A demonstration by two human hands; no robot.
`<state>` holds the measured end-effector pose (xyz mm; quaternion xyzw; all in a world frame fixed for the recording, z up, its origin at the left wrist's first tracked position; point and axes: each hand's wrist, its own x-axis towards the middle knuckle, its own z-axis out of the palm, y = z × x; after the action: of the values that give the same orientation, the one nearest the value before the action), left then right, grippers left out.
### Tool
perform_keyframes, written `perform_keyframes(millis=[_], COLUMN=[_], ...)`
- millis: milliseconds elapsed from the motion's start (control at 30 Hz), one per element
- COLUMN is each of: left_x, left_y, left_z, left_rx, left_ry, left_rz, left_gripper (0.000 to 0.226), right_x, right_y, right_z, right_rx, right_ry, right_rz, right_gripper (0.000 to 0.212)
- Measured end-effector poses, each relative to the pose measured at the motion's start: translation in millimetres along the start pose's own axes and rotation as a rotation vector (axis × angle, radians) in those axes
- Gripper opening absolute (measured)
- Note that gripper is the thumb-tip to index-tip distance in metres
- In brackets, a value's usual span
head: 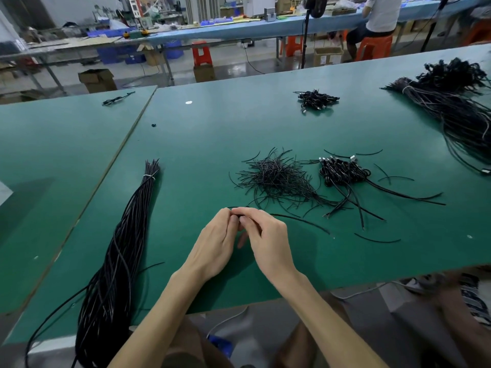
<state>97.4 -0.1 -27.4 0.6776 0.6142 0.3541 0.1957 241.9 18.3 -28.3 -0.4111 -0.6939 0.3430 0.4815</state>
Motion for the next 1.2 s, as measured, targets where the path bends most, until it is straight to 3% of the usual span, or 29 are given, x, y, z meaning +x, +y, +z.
perform_keyframes(millis=[433,700,833,967,1100,1200], left_x=[7.0,7.8,8.0,9.4,12.6,11.3], left_y=[0.9,-7.0,-15.9,-22.0,-22.5,-21.3], left_z=[-8.3,-16.7,-20.7,-23.1,-23.9,-23.6], left_rx=[-0.314,-0.537,-0.706,-0.870,-0.983,-0.887], left_ry=[0.022,0.088,0.163,0.211,0.221,0.199], left_rz=[-0.062,-0.136,-0.218,-0.282,-0.304,-0.288], left_gripper=[0.032,0.033,0.033,0.027,0.022,0.023], right_x=[1.3,-2.7,-9.0,-19.3,-10.2,-4.3], right_y=[-0.8,-7.5,-12.4,-17.1,-10.1,-7.5], right_z=[0.8,0.1,-0.9,6.2,6.2,4.3], right_rx=[-0.022,-0.109,-0.211,-0.376,-0.454,-0.413], right_ry=[-0.192,-0.251,-0.229,-0.213,-0.187,-0.275], right_rz=[-0.033,-0.141,-0.206,-0.469,-0.373,-0.230], right_gripper=[0.030,0.065,0.037,0.017,0.015,0.049])
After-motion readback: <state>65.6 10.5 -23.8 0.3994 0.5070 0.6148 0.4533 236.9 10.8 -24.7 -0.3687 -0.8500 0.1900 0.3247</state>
